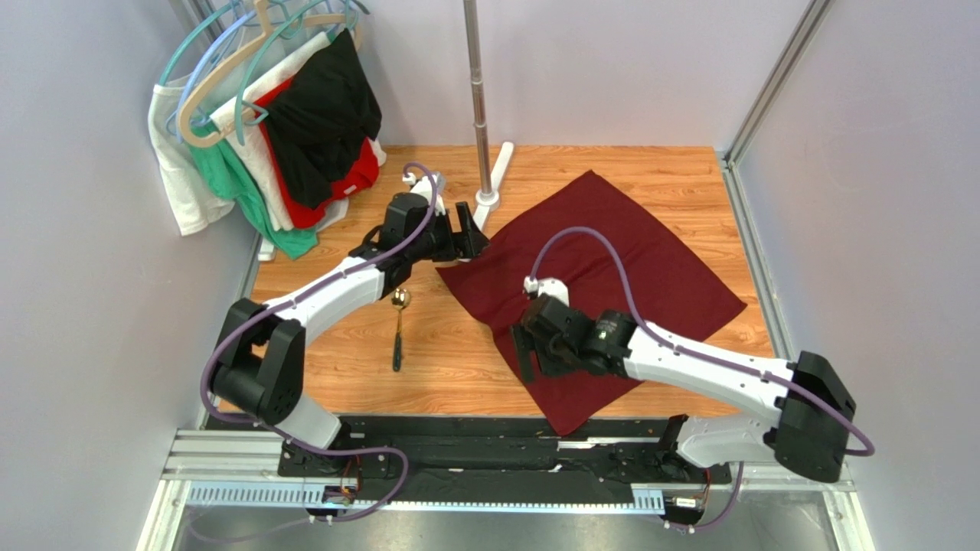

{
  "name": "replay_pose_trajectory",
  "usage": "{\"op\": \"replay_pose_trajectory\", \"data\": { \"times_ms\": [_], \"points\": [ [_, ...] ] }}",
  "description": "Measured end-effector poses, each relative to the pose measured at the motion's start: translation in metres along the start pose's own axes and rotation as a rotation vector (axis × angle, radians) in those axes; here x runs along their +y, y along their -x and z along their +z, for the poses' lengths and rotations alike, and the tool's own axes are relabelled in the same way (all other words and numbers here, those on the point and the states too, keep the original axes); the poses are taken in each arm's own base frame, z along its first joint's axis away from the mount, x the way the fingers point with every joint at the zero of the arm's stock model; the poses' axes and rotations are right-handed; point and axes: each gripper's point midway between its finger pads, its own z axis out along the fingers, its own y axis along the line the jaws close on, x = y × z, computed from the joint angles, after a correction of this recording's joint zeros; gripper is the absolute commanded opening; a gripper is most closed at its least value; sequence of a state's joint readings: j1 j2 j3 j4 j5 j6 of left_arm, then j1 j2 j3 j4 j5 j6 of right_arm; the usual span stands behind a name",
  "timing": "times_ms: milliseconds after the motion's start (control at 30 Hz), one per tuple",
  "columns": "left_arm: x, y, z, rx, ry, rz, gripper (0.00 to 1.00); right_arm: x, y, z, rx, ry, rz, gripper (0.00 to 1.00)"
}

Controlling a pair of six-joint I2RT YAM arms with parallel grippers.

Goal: Fold the napkin, place the utensils inside, and roll it up
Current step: Smooth out the napkin at the center of the board.

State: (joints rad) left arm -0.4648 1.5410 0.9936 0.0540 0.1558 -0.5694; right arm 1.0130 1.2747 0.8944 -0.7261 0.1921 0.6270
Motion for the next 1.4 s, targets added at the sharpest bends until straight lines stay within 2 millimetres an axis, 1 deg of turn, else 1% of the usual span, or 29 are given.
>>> {"op": "replay_pose_trajectory", "data": {
  "times_ms": [33, 100, 167, 233, 300, 400, 567, 700, 833, 867, 900, 967, 1067, 1267, 1367, 1400],
  "points": [
    [-0.001, 0.001, -0.003, -0.003, -0.001, 0.001, 0.93, 0.002, -0.009, -0.005, 0.006, -0.001, -0.017, 0.75],
    [-0.002, -0.001, -0.012, -0.005, -0.003, 0.004, 0.93, 0.002, -0.033, -0.009, 0.04, -0.022, -0.046, 0.72],
    [-0.001, -0.005, -0.021, -0.002, -0.002, 0.004, 0.93, -0.007, -0.058, -0.006, 0.092, -0.071, -0.068, 0.67],
    [0.0, -0.01, -0.028, 0.001, -0.001, 0.003, 0.93, -0.018, -0.078, -0.003, 0.14, -0.133, -0.092, 0.65],
    [0.001, -0.014, -0.036, 0.001, 0.0, 0.003, 0.93, -0.026, -0.091, 0.0, 0.17, -0.197, -0.127, 0.65],
    [0.003, -0.019, -0.043, 0.002, 0.001, 0.003, 0.93, -0.03, -0.102, 0.004, 0.187, -0.246, -0.167, 0.63],
    [0.007, -0.029, -0.05, 0.023, 0.012, -0.001, 0.93, -0.029, -0.11, 0.012, 0.202, -0.303, -0.199, 0.63],
    [0.01, -0.035, -0.055, 0.038, 0.022, -0.003, 0.93, -0.016, -0.113, 0.017, 0.192, -0.329, -0.21, 0.62],
    [0.009, -0.034, -0.059, 0.034, 0.02, 0.003, 0.93, -0.003, -0.117, 0.021, 0.176, -0.348, -0.232, 0.62],
    [0.008, -0.033, -0.059, 0.034, 0.019, 0.005, 0.93, -0.002, -0.117, 0.021, 0.175, -0.349, -0.233, 0.62],
    [0.008, -0.033, -0.06, 0.033, 0.019, 0.006, 0.93, 0.003, -0.117, 0.023, 0.169, -0.358, -0.238, 0.61],
    [0.008, -0.034, -0.061, 0.034, 0.019, 0.009, 0.93, 0.005, -0.118, 0.026, 0.163, -0.376, -0.238, 0.6],
    [0.008, -0.034, -0.063, 0.036, 0.019, 0.013, 0.93, -0.001, -0.12, 0.03, 0.161, -0.426, -0.23, 0.59],
    [0.007, -0.031, -0.065, 0.026, 0.014, 0.019, 0.93, -0.013, -0.118, 0.027, 0.135, -0.492, -0.209, 0.56],
    [0.006, -0.03, -0.066, 0.023, 0.012, 0.022, 0.94, -0.017, -0.117, 0.028, 0.128, -0.514, -0.208, 0.54],
    [0.006, -0.03, -0.066, 0.022, 0.011, 0.023, 0.94, -0.017, -0.118, 0.028, 0.128, -0.519, -0.209, 0.51]
  ]
}}
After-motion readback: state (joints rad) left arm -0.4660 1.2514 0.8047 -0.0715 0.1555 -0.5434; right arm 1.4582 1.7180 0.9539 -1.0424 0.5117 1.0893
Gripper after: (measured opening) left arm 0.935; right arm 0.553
